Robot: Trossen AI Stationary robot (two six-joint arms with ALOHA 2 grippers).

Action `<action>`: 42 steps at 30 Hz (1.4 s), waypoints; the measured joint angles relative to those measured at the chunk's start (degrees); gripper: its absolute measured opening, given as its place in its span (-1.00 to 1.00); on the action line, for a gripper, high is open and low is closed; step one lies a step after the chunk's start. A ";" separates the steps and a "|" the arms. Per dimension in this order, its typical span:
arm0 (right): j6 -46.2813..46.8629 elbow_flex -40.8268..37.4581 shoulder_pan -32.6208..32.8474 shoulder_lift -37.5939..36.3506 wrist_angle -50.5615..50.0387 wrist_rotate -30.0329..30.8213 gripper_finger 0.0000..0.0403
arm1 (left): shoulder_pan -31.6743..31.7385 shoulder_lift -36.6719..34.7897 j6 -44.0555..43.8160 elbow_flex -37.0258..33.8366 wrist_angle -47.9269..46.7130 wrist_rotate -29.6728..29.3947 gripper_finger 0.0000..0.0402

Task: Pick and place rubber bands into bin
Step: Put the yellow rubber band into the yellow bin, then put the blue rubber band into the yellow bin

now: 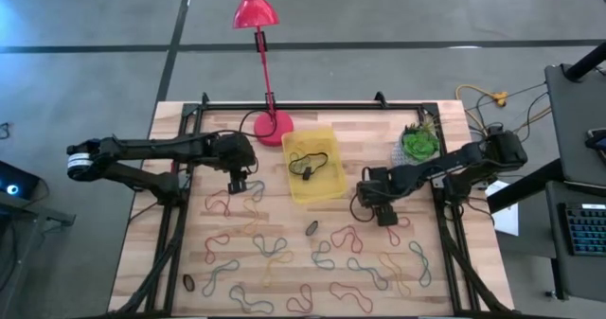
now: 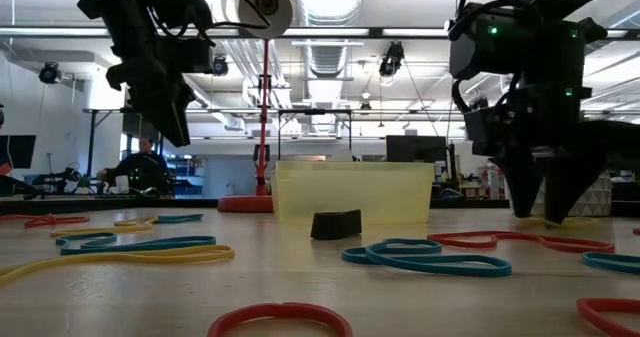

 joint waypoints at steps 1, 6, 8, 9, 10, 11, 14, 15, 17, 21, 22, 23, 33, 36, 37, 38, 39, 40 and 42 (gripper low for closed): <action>0.32 0.07 -0.03 -0.03 0.35 0.89 -0.10 | 0.00 0.00 0.00 0.00 0.02 0.00 -0.25; 1.36 0.04 -0.08 0.17 0.48 1.70 -0.55 | 0.00 0.00 0.02 0.00 0.04 0.00 -0.25; 2.34 0.01 -0.17 0.21 0.43 1.12 -0.73 | 0.00 0.00 0.02 0.00 0.03 0.00 -0.25; 3.44 -0.01 -0.22 0.21 0.41 0.78 -0.81 | 0.00 0.00 0.02 0.00 0.04 0.00 -0.25; 5.22 -0.03 -0.22 0.21 0.37 0.67 -0.88 | 0.00 0.00 0.02 0.00 0.04 0.00 -0.25; 7.48 0.11 -0.22 0.17 0.19 0.67 -0.92 | 0.00 0.00 0.02 0.00 0.04 0.00 -0.25; 14.83 1.57 -0.32 -1.03 -1.00 1.65 -0.95 | 0.00 0.00 0.02 0.00 0.04 0.00 -0.25; 17.21 2.40 -0.37 -1.65 -1.59 3.28 -0.95 | 0.00 0.00 0.02 0.00 0.04 0.00 -0.25; 21.55 5.24 -0.50 -4.39 -0.79 8.23 -0.96 | 0.00 0.00 0.02 0.00 0.07 0.00 -0.25; 24.42 11.94 -2.84 -9.03 -0.27 17.07 -0.96 | 0.00 0.00 0.04 0.00 0.43 0.00 -0.25; 24.32 13.84 -3.91 -9.79 0.50 18.68 -0.96 | 0.00 0.00 0.04 0.00 0.48 0.00 -0.25; 23.73 15.66 -5.30 -10.51 1.62 19.43 -0.96 | 0.00 0.00 0.04 0.00 0.63 -0.02 -0.25; 16.14 30.49 -20.19 0.47 10.45 -1.50 -0.89 | -0.02 0.02 0.07 -0.87 3.29 0.00 -0.25; 14.59 35.42 -21.11 7.71 8.54 -7.82 -0.75 | -0.02 0.00 -0.23 -1.49 2.90 -0.02 -0.25; 13.75 37.27 -21.08 9.65 7.28 -8.29 -0.69 | -0.02 -0.02 -1.09 -1.85 2.52 0.00 -0.25; 12.65 39.31 -20.89 11.58 5.03 -8.77 -0.61 | -0.02 -0.03 -1.79 -2.20 2.35 0.00 -0.25; 11.42 41.53 -20.66 13.28 2.74 -9.13 -0.54 | -0.02 -0.07 -2.78 -2.54 2.34 0.01 -0.25; 10.25 43.60 -20.36 14.70 0.76 -9.18 -0.46 | -0.02 -0.11 -3.54 -2.81 1.90 0.02 -0.25; 6.48 46.74 -19.83 17.16 -4.37 -9.03 -0.31 | -0.02 -0.17 -5.26 -3.39 1.48 0.37 -0.25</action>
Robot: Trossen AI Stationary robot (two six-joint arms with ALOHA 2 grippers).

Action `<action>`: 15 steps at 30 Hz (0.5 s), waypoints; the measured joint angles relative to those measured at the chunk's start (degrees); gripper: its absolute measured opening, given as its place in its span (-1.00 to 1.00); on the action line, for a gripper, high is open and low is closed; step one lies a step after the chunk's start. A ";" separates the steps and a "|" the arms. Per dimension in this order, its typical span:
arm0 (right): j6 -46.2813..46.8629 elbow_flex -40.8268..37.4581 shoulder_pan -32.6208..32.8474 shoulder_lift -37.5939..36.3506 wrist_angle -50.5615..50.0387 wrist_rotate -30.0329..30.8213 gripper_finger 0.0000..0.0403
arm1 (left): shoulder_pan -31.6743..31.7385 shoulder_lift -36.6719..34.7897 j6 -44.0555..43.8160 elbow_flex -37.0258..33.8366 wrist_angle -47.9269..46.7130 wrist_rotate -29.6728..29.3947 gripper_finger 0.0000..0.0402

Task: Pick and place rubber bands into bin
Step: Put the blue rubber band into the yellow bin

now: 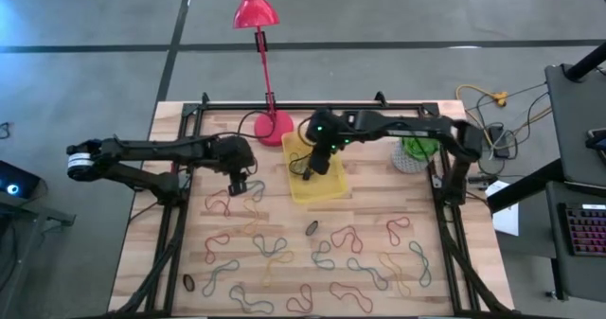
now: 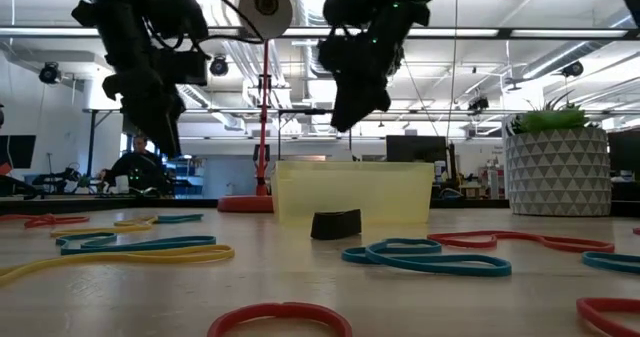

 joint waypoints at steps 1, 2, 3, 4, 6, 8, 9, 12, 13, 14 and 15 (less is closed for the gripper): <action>-2.20 1.15 0.26 0.69 -1.50 0.03 -0.25 | 0.00 0.00 -0.60 -0.30 0.02 0.47 -0.25; -4.08 1.77 0.50 0.92 -2.10 0.12 -0.18 | 0.00 0.00 -0.64 -0.56 -0.03 1.35 -0.25; -5.61 1.97 0.79 0.88 -2.39 0.19 -0.13 | -0.01 0.00 -0.66 -0.76 -0.08 1.98 -0.25; -6.70 2.15 1.01 0.45 -2.32 0.21 -0.08 | -0.04 0.02 -0.63 -0.98 0.19 2.67 -0.25; -8.08 2.30 1.27 -0.81 -1.99 0.90 -0.01 | -0.04 0.41 -0.23 -1.95 1.39 3.06 -0.25; -8.46 1.89 1.24 -2.11 -2.29 1.19 0.03 | -0.04 0.59 1.11 -3.72 4.61 3.36 -0.25; -8.63 1.82 1.17 -2.74 -2.30 1.48 0.05 | -0.04 0.57 2.48 -4.77 7.28 3.80 -0.25; -10.51 1.20 0.99 -4.48 -3.70 3.53 0.08 | -0.02 1.23 7.69 -8.06 16.17 4.66 -0.25; -11.04 1.00 0.99 -5.08 -4.07 4.45 0.09 | 0.02 1.58 9.50 -9.14 18.89 4.77 -0.25; -11.46 0.75 1.01 -5.49 -4.97 5.42 0.09 | 0.01 2.21 11.12 -10.06 20.95 4.85 -0.25; -11.77 0.56 1.03 -5.83 -5.93 5.96 0.10 | 0.00 3.19 11.98 -10.72 23.14 4.96 -0.25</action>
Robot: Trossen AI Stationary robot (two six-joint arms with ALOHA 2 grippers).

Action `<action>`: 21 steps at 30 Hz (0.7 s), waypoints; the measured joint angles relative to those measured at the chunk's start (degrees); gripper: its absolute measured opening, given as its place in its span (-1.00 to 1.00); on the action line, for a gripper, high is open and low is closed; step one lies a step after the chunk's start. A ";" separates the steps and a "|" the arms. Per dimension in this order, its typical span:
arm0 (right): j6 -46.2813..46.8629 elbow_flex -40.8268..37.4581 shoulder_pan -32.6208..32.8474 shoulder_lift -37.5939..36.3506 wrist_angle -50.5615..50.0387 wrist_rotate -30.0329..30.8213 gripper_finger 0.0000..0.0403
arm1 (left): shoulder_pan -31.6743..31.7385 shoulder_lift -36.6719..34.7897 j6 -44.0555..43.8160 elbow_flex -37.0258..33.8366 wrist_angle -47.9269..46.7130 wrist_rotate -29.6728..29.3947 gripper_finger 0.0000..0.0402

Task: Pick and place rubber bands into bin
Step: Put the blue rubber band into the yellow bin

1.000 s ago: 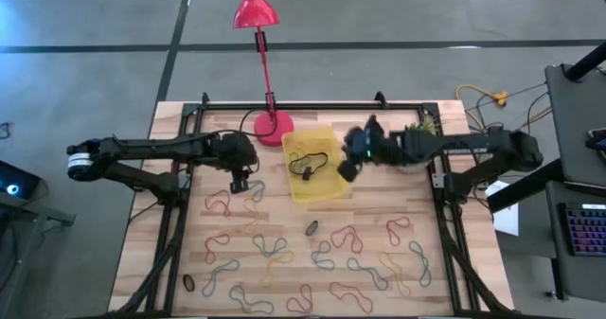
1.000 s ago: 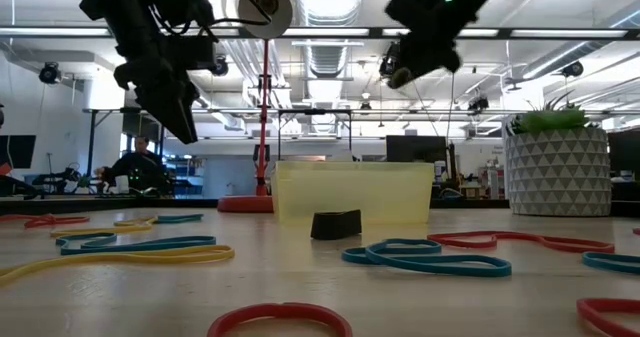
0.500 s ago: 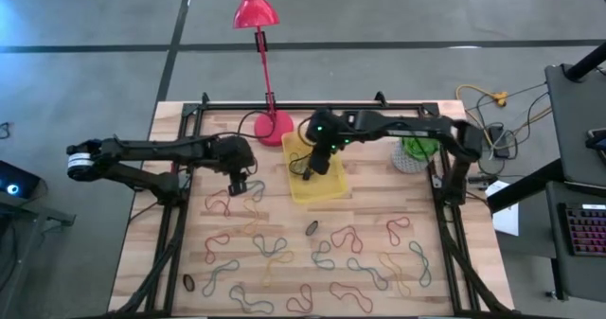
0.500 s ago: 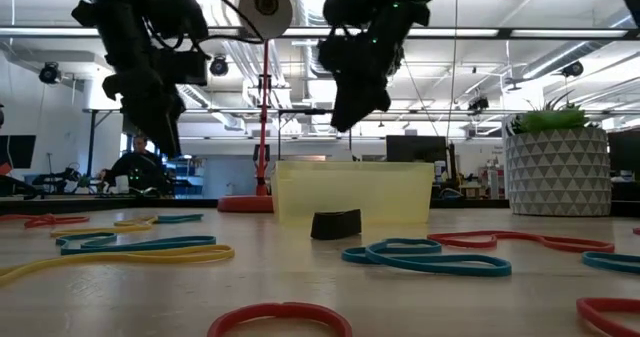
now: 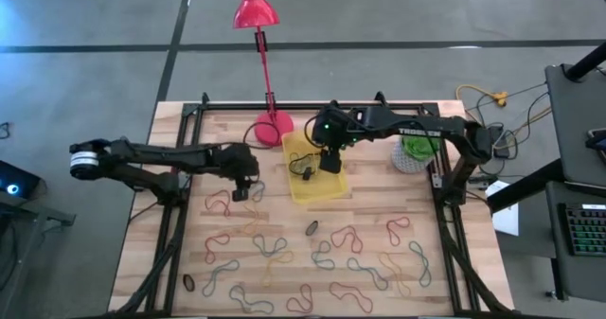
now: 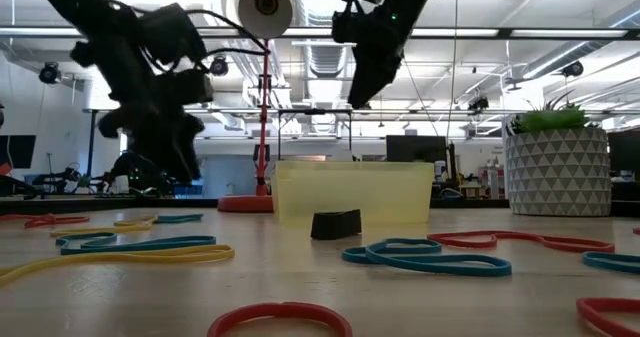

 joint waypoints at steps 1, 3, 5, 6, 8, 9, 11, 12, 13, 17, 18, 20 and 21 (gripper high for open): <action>-0.15 -0.25 0.02 -0.32 -0.46 0.18 0.10 | 0.04 0.89 0.58 -0.43 1.61 0.24 -0.25; 0.23 -0.69 0.01 -0.67 -1.51 0.81 0.10 | 0.06 3.22 0.86 -1.07 1.81 1.13 -0.25; 0.78 -1.15 0.00 -1.06 -2.24 1.21 0.10 | 0.04 5.79 0.90 -1.13 2.03 2.20 -0.25; 1.08 -1.50 0.00 -1.16 -2.16 1.32 0.10 | 0.04 7.02 0.92 -1.15 2.07 2.42 -0.25; 1.80 -2.45 0.00 -1.37 -1.90 1.33 0.10 | 0.04 9.50 0.89 -0.89 2.41 2.53 -0.25; 2.18 -3.05 0.02 -1.39 -1.88 1.33 0.10 | 0.04 10.60 0.95 -0.45 2.42 2.74 -0.25; 2.31 -4.21 0.02 -1.40 -1.46 1.33 0.10 | 0.06 12.55 0.89 -0.02 2.21 2.89 -0.25; 2.31 -4.69 0.02 -1.40 -1.55 1.31 0.10 | 0.04 13.52 0.89 0.22 2.01 2.87 -0.25; 2.32 -5.17 0.02 -1.41 -1.52 1.31 0.10 | 0.06 14.38 0.89 0.40 1.87 2.87 -0.25; 2.87 -6.87 0.02 -1.42 -1.31 1.30 0.10 | 0.46 16.95 0.86 0.84 2.28 3.99 -0.32; 3.39 -7.29 0.02 -1.42 -1.00 1.29 0.10 | 0.57 17.37 0.84 0.84 2.33 4.49 -0.36; 4.00 -8.00 0.02 -1.42 -0.26 1.29 0.10 | 0.86 18.15 0.82 0.84 2.38 5.37 -0.46; 4.08 -8.22 0.05 -1.42 0.14 1.29 0.10 | 1.20 18.46 0.86 0.84 2.38 6.01 -0.52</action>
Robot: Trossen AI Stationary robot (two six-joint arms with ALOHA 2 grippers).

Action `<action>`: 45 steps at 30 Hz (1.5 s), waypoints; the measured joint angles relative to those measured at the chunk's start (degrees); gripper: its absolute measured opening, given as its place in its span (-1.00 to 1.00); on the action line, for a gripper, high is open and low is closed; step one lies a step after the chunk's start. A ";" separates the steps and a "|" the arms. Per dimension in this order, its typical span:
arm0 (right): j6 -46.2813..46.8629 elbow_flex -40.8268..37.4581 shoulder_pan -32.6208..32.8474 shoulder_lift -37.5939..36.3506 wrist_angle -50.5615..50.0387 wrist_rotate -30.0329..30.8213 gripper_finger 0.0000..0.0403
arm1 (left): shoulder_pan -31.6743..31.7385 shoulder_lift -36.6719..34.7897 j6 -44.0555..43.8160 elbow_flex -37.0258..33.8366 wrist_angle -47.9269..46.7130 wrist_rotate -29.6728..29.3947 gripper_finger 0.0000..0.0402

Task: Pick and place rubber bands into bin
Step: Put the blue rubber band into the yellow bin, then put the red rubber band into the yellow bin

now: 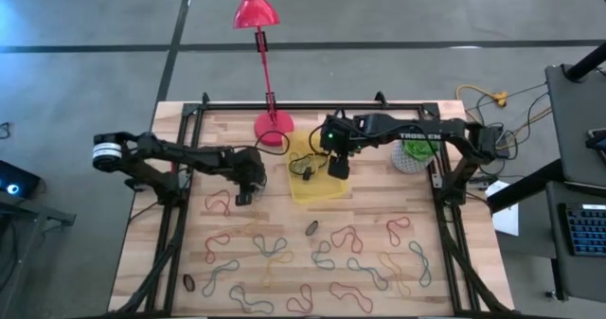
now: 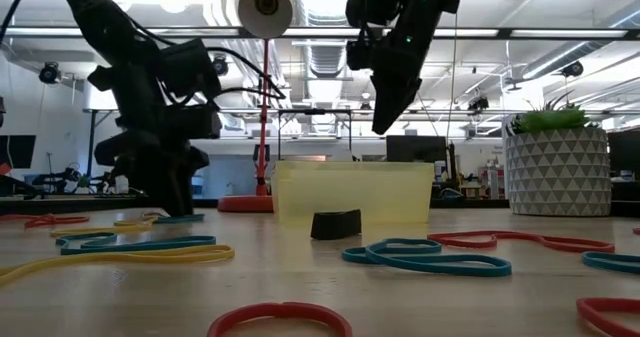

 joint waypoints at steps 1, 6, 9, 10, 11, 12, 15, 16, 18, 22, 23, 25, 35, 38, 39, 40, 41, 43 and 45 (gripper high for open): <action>0.01 -0.10 0.08 0.00 0.35 0.00 0.10 | 0.42 0.36 0.01 0.00 0.00 1.02 -0.59; 0.55 -0.21 0.72 0.00 1.82 -0.06 0.09 | 2.60 1.54 -0.51 0.62 -0.53 4.15 -0.95; 0.55 -0.19 0.83 0.00 1.89 -0.17 0.09 | 3.45 -0.14 -1.37 2.36 -1.28 5.49 -0.99; 0.55 -0.19 0.88 0.00 1.97 -0.16 0.09 | 3.47 -1.38 -1.29 3.24 -1.74 5.41 -0.99; 0.54 -0.19 0.88 -0.04 1.99 -0.15 0.09 | 3.45 -2.73 -0.91 4.10 -2.29 4.77 -0.99; 0.49 -0.19 0.89 -0.16 2.01 -0.15 0.09 | 3.47 -3.87 -0.12 5.07 -2.55 2.77 -1.00; 0.32 -0.19 0.94 -0.65 2.93 -0.15 0.09 | 4.24 -8.68 0.91 9.67 -1.98 -1.75 -1.00; 0.25 -0.19 0.94 -0.82 3.12 -0.15 0.09 | 4.69 -9.94 1.89 10.97 -2.62 -1.94 -1.00; -0.09 -0.17 0.89 -1.28 4.00 -0.09 0.09 | 5.32 -11.53 3.14 13.70 -3.52 -2.01 -1.00; -0.45 -0.23 0.87 -2.35 4.46 2.38 0.09 | 6.64 -13.42 5.73 20.82 -2.49 -2.11 -1.00; -0.66 -0.24 0.90 -2.69 4.45 3.55 0.09 | 6.88 -13.46 6.65 22.46 -2.27 -2.01 -1.00; -1.31 -0.25 0.87 -3.41 4.45 5.73 0.09 | 7.13 -12.05 7.83 25.70 -2.84 -1.92 -1.00; -2.29 -1.10 0.87 -8.17 4.12 14.39 0.09 | 7.12 3.96 7.45 37.30 -2.20 1.82 -1.00; -2.27 -2.60 0.83 -9.98 4.01 15.08 0.09 | 7.01 8.03 4.01 39.04 -2.01 1.86 -0.98; -2.10 -3.28 0.83 -10.49 4.08 15.06 0.09 | 7.01 8.98 2.43 39.59 -2.38 1.86 -0.95; -1.75 -4.20 0.83 -10.99 4.11 15.06 0.09 | 7.01 9.74 1.00 40.01 -3.61 1.87 -0.92; -1.27 -5.29 0.87 -11.46 3.93 15.06 0.09 | 7.01 10.28 -0.04 40.26 -5.18 1.90 -0.87; 0.58 -7.43 0.87 -12.27 3.85 15.06 0.09 | 7.01 10.74 -0.45 40.53 -8.47 1.92 -0.77; 2.40 -10.03 0.87 -12.94 3.53 15.04 0.09 | 7.03 10.24 -0.46 40.54 -11.85 1.84 -0.65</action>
